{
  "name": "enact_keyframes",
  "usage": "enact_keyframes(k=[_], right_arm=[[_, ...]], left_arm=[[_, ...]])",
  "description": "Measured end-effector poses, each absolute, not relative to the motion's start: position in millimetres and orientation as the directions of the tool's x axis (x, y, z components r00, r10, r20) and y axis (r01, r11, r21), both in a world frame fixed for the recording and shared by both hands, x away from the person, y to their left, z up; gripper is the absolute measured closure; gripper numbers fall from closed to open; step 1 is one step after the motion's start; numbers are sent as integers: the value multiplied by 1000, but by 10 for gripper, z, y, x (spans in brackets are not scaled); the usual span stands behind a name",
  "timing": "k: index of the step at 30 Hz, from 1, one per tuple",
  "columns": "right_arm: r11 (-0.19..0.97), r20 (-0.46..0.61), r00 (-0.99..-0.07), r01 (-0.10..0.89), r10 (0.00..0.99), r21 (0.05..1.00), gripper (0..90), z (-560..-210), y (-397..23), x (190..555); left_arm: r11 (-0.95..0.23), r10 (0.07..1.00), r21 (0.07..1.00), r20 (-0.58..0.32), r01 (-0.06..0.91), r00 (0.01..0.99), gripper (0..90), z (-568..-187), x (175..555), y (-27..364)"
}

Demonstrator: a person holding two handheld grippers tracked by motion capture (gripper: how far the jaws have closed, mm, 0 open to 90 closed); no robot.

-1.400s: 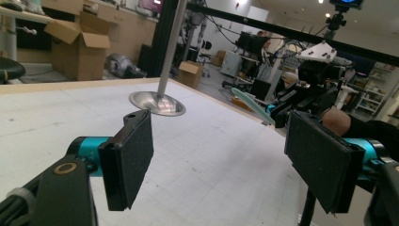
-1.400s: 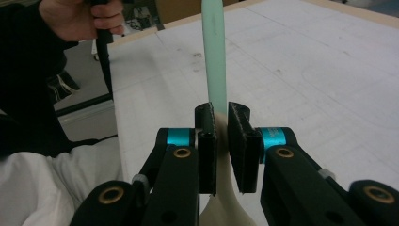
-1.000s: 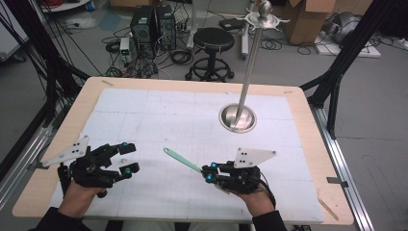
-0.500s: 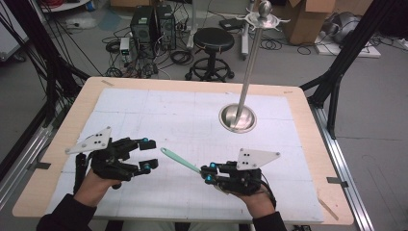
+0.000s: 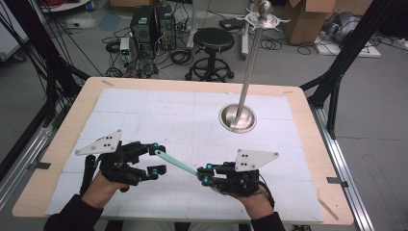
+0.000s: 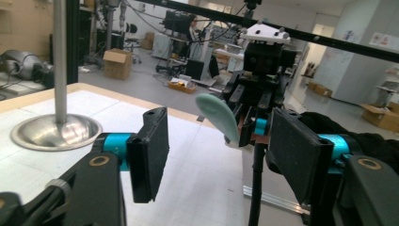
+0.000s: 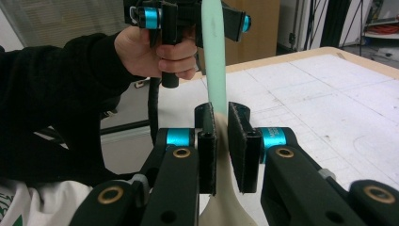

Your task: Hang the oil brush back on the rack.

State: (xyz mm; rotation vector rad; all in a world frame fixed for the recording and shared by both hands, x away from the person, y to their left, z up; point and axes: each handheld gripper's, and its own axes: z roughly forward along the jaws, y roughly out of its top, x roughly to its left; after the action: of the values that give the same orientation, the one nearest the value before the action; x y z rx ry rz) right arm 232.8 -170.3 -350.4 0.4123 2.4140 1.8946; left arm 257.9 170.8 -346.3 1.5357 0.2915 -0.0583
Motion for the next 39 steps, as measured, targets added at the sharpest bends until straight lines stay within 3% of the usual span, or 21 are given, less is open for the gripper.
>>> enact_keyframes(k=[25, 39], right_arm=[[148, 189, -977, 202, 94, 968, 819, -3505, -1655, 2320], [151, 208, -975, 217, 75, 965, 805, -3573, -1642, 2346]], left_arm=[[90, -1, 982, -165, 164, 986, 736, -3367, 2492, 1628], [36, 36, 988, -148, 147, 988, 757, -3283, 2439, 1580]])
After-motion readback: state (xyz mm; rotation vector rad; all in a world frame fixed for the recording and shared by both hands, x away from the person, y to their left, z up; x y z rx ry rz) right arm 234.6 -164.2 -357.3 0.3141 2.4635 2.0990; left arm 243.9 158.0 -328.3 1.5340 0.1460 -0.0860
